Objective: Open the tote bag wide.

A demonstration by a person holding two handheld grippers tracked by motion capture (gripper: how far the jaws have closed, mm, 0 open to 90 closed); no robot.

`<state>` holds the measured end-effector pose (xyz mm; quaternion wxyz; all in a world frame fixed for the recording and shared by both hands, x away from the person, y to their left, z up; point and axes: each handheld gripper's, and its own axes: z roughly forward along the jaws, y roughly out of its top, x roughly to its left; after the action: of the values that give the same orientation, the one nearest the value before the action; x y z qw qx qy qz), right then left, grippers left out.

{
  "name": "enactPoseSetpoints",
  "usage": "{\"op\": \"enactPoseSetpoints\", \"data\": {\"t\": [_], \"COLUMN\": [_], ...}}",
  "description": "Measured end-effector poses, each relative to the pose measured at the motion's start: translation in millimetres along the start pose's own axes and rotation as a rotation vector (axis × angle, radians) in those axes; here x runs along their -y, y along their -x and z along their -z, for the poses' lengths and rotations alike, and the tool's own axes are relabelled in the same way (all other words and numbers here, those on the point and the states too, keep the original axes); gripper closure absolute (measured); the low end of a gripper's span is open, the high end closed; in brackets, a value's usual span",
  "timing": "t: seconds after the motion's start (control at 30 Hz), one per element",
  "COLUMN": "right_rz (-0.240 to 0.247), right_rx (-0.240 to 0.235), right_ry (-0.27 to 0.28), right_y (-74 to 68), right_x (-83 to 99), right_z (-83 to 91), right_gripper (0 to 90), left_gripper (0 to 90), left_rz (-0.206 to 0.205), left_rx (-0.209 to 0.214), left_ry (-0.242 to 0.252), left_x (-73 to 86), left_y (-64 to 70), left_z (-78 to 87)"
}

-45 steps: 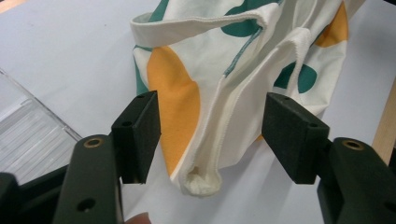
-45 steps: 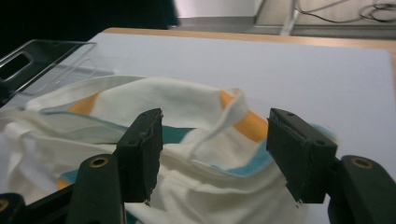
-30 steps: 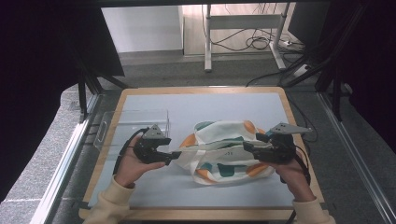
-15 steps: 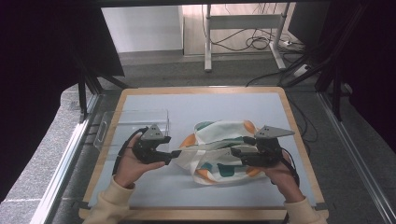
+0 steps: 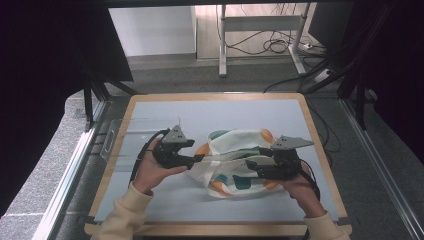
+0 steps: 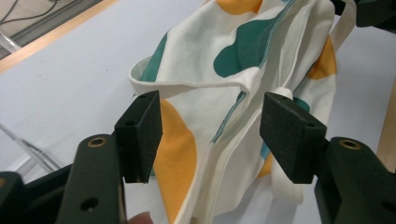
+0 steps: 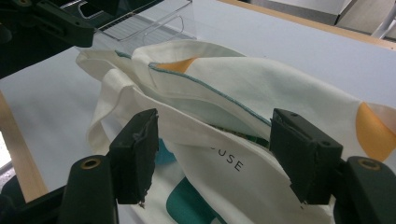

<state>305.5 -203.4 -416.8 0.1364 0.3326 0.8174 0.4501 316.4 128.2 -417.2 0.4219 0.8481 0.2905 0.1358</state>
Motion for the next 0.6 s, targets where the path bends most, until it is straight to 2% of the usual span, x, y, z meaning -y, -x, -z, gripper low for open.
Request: {"op": "enactPoseSetpoints", "data": {"t": [0.17, 0.27, 0.33, 0.37, 0.4, 0.47, 0.6], "right_rz": [-0.003, -0.006, -0.011, -0.012, -0.013, -0.013, -0.013], "right_rx": [0.007, 0.012, 0.014, 0.014, 0.016, 0.014, 0.016], "right_ry": [0.002, 0.003, 0.001, 0.002, 0.004, 0.009, 0.01], "right_y": [1.2, 2.0, 3.1, 3.1, 2.9, 2.5, 1.9], "right_x": [0.0, 0.9, 2.5, 2.8, 2.8, 2.3, 1.5], "right_z": [1.6, 2.6, 4.6, 5.3, 6.0, 7.4, 7.2], "right_gripper": [33.2, 33.2, 33.2, 33.2, 33.1, 33.1, 32.8], "left_gripper": [43.5, 44.2, 44.7, 45.0, 45.2, 46.0, 48.1], "left_rz": [-0.014, -0.025, -0.033, -0.04, -0.04, -0.065, -0.087], "left_rx": [0.036, 0.042, 0.056, 0.077, 0.077, 0.111, 0.124], "left_ry": [-0.018, -0.031, -0.035, -0.034, -0.034, -0.036, -0.066], "left_x": [-7.0, -12.0, -18.0, -24.4, -24.4, -32.4, -37.6], "left_y": [0.0, 0.8, 1.9, 3.6, 3.6, 6.0, 7.7], "left_z": [-12.3, -18.4, -24.6, -30.9, -30.9, -40.1, -51.7]}}
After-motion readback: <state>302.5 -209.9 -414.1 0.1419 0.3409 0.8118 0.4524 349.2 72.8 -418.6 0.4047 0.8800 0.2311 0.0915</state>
